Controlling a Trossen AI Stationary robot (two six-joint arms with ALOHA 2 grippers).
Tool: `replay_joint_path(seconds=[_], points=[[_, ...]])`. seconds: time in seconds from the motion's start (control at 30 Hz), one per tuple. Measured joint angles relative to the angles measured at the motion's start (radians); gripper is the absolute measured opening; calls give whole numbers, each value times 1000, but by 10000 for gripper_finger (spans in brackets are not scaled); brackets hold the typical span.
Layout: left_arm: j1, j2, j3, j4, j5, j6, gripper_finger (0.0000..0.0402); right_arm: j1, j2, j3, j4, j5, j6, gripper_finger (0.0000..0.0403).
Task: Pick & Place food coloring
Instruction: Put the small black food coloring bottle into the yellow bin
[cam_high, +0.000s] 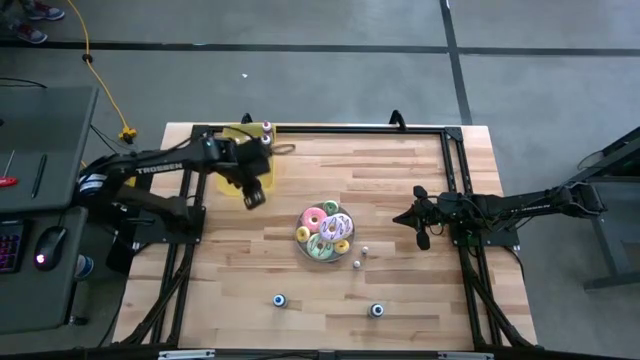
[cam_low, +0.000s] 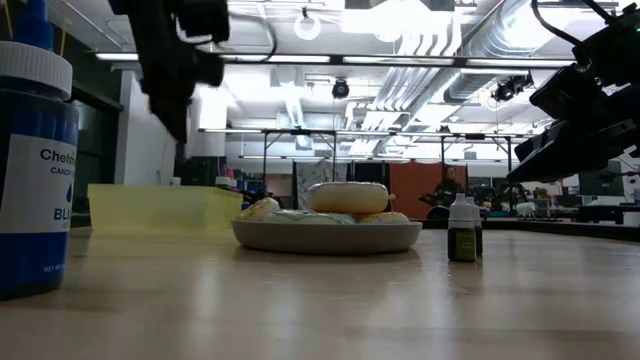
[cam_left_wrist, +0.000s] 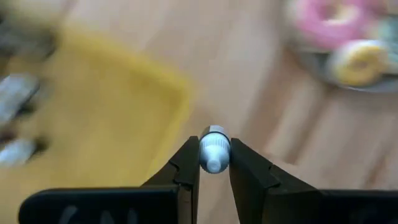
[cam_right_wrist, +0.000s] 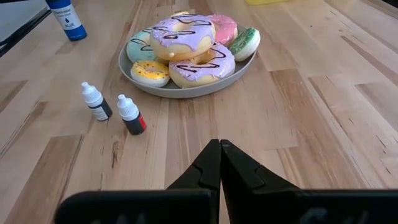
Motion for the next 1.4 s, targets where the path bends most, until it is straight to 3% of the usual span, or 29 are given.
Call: replay_joint_path(seconds=[0.27, 0.47, 0.63, 0.77, 0.9, 1.4], points=[[224, 5, -44, -8, -136, -72, 56, 0, 0, 0, 1, 0, 0, 0], [318, 4, -118, 104, -148, -72, 56, 0, 0, 0, 1, 0, 0, 0], [327, 5, -202, 232, -156, -78, 56, 0, 0, 0, 0, 0, 0, 0], [325, 6, -239, 273, -231, -113, 56, 0, 0, 0, 0, 0, 0, 0], [325, 48, -244, 284, -283, -118, 56, 0, 0, 0, 1, 0, 0, 0], [325, 186, -244, 383, -308, -143, 56, 0, 0, 0, 0, 0, 0, 0]])
